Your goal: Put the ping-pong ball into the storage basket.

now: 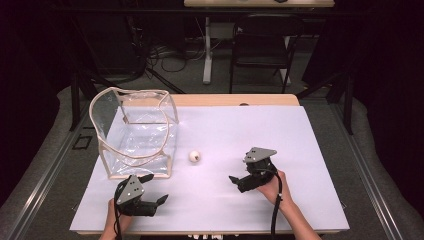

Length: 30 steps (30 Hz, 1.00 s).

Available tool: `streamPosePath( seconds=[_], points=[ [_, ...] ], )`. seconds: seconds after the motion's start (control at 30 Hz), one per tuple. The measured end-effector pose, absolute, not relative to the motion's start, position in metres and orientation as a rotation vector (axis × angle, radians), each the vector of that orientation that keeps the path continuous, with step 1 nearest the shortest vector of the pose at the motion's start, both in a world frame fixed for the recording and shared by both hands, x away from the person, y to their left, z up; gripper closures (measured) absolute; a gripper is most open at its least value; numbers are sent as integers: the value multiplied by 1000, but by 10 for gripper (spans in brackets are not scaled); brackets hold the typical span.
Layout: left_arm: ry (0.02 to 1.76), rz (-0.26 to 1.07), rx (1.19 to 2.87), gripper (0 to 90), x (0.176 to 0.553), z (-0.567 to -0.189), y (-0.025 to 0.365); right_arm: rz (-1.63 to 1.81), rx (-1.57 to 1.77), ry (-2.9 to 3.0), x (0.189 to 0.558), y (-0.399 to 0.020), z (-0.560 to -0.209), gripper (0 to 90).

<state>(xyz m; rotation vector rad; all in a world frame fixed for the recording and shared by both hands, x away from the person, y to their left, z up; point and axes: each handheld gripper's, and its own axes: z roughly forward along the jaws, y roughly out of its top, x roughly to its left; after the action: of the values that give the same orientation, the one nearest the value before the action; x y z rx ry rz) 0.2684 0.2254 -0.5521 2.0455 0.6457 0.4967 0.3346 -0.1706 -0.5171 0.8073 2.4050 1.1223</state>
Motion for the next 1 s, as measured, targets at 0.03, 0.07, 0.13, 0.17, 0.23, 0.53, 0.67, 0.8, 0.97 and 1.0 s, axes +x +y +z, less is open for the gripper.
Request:
streamPosePath(
  seconds=[0.03, 0.07, 0.13, 0.17, 0.23, 0.53, 0.67, 0.8, 0.97, 1.0],
  points=[
    [645, 499, 2045, 163, 268, -552, 226, 1123, 800, 2408, 336, -169, -517, 4],
    [646, 500, 2044, 163, 268, -552, 226, 1121, 801, 2411, 337, -167, -517, 3],
    [646, 503, 2045, 163, 268, -552, 226, 1115, 796, 2418, 339, -165, -516, 4],
    [646, 503, 2046, 163, 268, -552, 226, 1117, 792, 2417, 339, -164, -516, 4],
    [646, 504, 2044, 163, 268, -552, 226, 1120, 790, 2419, 341, -162, -515, 4],
    [653, 507, 2042, 163, 266, -551, 228, 1120, 767, 2440, 353, -146, -513, 4],
    [654, 510, 2039, 162, 266, -551, 229, 1118, 756, 2447, 355, -142, -512, 4],
    [653, 512, 2032, 162, 265, -551, 229, 1117, 734, 2458, 360, -133, -511, 4],
    [659, 503, 2030, 163, 266, -552, 229, 1114, 730, 2469, 366, -126, -511, 4],
    [659, 503, 2030, 163, 266, -552, 229, 1115, 731, 2470, 367, -124, -512, 4]
  ],
)
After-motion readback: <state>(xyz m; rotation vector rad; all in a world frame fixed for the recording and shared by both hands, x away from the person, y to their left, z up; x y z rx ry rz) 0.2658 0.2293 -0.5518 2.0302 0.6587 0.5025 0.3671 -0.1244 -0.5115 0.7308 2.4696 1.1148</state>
